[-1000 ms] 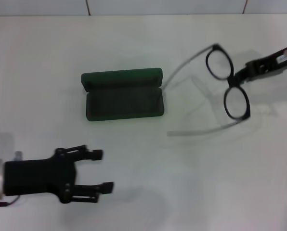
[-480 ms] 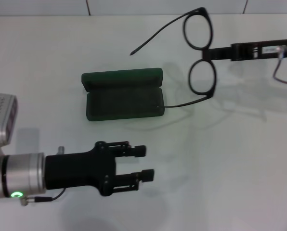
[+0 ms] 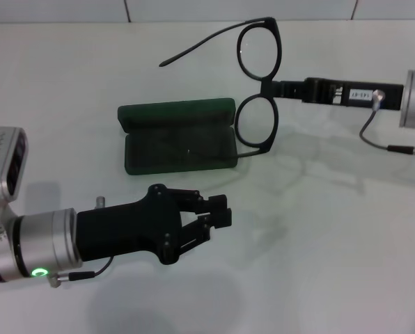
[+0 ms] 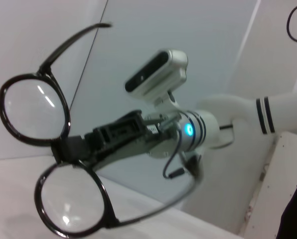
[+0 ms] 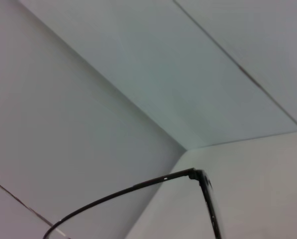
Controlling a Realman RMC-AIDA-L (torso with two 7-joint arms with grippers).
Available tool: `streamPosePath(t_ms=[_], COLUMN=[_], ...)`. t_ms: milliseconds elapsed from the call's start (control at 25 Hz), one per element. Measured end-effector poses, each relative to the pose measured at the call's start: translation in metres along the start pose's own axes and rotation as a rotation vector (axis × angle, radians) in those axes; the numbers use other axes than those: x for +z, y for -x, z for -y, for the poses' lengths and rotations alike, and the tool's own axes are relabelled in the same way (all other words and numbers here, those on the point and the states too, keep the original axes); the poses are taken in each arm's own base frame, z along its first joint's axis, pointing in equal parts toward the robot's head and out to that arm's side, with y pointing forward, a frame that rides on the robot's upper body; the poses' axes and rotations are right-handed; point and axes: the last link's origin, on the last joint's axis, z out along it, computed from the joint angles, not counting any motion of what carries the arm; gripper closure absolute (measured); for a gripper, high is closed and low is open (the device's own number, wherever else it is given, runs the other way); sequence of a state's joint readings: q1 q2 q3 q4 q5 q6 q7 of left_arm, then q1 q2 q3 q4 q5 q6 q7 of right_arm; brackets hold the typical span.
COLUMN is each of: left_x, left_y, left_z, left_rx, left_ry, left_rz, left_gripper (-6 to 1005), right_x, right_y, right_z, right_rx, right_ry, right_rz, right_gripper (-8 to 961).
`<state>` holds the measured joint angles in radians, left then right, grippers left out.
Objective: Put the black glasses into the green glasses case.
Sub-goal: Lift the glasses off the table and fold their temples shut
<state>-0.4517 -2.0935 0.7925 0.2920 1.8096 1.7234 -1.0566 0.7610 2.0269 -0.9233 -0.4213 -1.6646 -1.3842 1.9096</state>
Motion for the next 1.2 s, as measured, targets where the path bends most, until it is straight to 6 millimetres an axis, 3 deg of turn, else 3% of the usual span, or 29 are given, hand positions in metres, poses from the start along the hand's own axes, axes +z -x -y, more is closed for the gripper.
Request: streamPosePath(t_ms=[200, 440, 1200], left_x=[0.005, 0.005, 0.020], left_y=[-0.003, -0.006, -0.027], left_z=[0.000, -0.002, 0.004], left_rx=[-0.012, -0.005, 0.048], left_ry=[0.010, 0.031, 0.102], left_rz=[-0.024, -0.035, -0.040], left_gripper=[877, 1001, 996], right_x=[0.001, 0.002, 0.010], right_y=[-0.008, -0.012, -0.025], right_z=[-0.002, -0.003, -0.017], right_rx=[0.012, -0.004, -0.106], right_ry=[0.033, 0.035, 0.099], right_rz=[0.004, -0.028, -0.214], right_gripper=[891, 891, 892])
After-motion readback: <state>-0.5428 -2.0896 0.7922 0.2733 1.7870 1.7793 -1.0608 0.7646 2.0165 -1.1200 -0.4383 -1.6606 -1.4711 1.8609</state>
